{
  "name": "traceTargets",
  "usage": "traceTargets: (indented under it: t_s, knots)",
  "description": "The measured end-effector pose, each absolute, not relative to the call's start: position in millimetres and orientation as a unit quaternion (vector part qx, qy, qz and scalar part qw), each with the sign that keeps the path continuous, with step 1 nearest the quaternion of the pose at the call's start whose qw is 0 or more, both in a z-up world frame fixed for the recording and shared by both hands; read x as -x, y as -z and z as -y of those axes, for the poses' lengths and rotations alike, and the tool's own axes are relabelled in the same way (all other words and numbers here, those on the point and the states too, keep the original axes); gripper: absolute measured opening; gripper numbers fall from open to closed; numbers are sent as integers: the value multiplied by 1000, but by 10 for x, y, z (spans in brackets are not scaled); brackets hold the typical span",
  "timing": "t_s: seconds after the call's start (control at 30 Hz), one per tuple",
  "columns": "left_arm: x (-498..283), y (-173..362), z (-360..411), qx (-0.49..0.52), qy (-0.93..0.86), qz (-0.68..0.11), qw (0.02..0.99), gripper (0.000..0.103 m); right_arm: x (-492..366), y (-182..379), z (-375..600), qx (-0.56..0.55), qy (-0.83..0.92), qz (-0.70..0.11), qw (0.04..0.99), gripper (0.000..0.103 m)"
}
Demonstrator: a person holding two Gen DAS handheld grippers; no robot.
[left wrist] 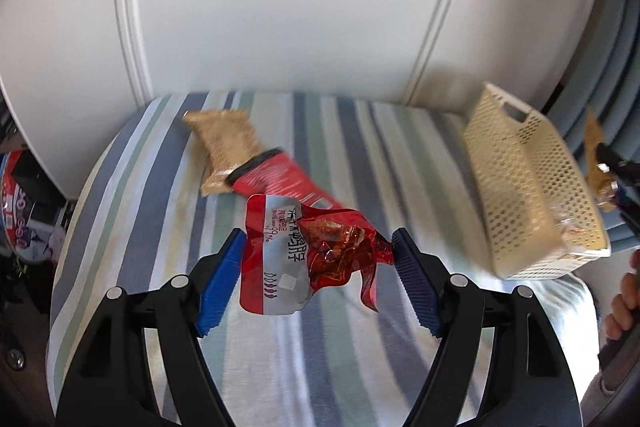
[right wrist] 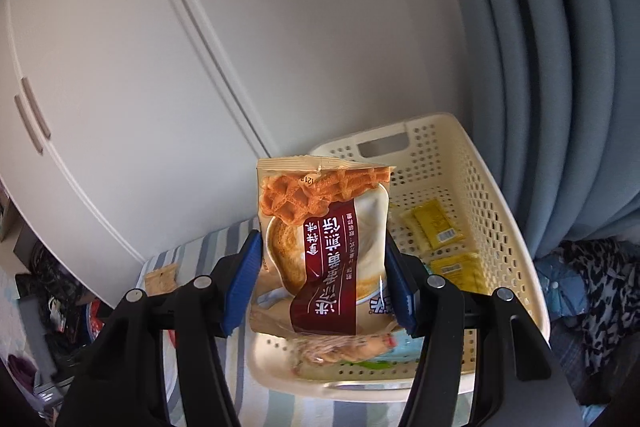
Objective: Organize snacks
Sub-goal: 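Carry the waffle packet into the basket and open the right tool while the left tool lifts the red-white packet, then carry the red-white packet into the basket and open the left tool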
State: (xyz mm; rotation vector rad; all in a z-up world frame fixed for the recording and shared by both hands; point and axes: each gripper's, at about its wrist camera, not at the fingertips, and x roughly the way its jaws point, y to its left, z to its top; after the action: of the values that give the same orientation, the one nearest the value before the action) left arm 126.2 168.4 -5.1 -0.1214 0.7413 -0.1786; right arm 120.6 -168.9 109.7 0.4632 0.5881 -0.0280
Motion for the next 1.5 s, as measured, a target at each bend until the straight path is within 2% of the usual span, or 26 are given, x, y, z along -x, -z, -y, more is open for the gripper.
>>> traceTargets:
  t_s: [0.7, 0.8, 1.4, 1.47, 1.5]
  knots:
    - [-929, -603, -1087, 28, 143, -293, 945, 76, -1213, -1054, 1740, -222, 24, -285, 932, 60]
    - [-899, -649, -994, 21, 157, -288, 944, 76, -1185, -1079, 1767, -218, 38, -277, 935, 66]
    - [-1023, -688, -40, -22, 244, -275, 930, 76, -1081, -1155, 2004, -188, 116, -248, 943, 68]
    - [-1058, -672, 90, -26, 255, -274, 927, 76, -1072, -1155, 2031, -187, 122, -246, 943, 72]
    - [-1082, -653, 177, -29, 265, -275, 924, 76, -1056, -1160, 2065, -189, 128, -242, 943, 78]
